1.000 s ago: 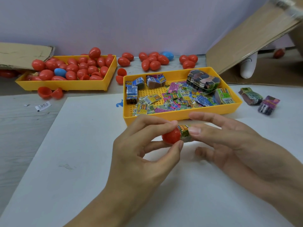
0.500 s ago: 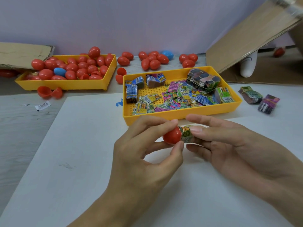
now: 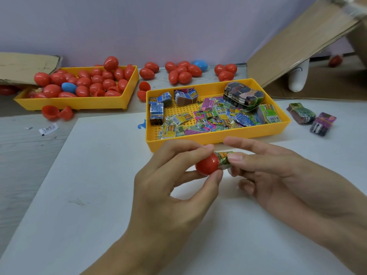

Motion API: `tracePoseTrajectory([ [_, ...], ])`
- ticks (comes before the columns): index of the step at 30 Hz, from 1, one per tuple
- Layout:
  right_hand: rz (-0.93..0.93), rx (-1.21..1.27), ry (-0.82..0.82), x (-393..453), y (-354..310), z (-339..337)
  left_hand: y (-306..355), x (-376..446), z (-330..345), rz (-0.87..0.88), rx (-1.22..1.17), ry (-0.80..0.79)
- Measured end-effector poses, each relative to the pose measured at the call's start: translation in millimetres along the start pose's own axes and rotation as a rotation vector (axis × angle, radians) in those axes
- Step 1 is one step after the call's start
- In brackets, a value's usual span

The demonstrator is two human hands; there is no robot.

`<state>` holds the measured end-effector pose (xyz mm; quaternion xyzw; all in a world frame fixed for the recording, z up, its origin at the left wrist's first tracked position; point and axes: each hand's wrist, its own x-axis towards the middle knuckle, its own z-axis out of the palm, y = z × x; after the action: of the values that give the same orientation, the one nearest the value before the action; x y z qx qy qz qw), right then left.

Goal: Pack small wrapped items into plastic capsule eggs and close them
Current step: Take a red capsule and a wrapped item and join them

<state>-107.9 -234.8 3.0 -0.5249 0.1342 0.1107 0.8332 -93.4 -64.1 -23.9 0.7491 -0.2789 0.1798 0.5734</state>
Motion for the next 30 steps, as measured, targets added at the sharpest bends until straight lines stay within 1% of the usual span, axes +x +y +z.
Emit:
tracePoseTrajectory([
  [6, 0.011, 0.01, -0.008, 1.7, 1.2, -3.7, 0.4, 3.3, -2.2, -0.051, -0.022, -0.035],
  [10, 0.025, 0.04, 0.018, 3.7, 1.6, -4.1, 1.3, 4.1, -3.5, -0.077, -0.037, -0.034],
  [14, 0.052, 0.025, 0.019, 3.7, -0.5, -3.4, 2.5, 5.4, -5.2, -0.08, -0.059, -0.04],
  [19, 0.077, 0.013, 0.015, 2.9, -2.1, -3.5, 1.4, 4.2, -3.4, -0.045, -0.053, -0.044],
  [26, 0.066, -0.042, 0.013, -1.0, -1.6, -3.0, -1.0, 3.6, -4.7, 0.056, 0.107, -0.084],
  [28, 0.064, -0.081, 0.012, -2.9, -2.1, -3.3, -0.3, 3.4, -4.0, 0.02, 0.041, -0.086],
  [30, 0.064, -0.092, 0.037, -2.3, -3.7, -3.1, 0.6, 3.7, -3.8, -0.057, -0.098, -0.089],
])
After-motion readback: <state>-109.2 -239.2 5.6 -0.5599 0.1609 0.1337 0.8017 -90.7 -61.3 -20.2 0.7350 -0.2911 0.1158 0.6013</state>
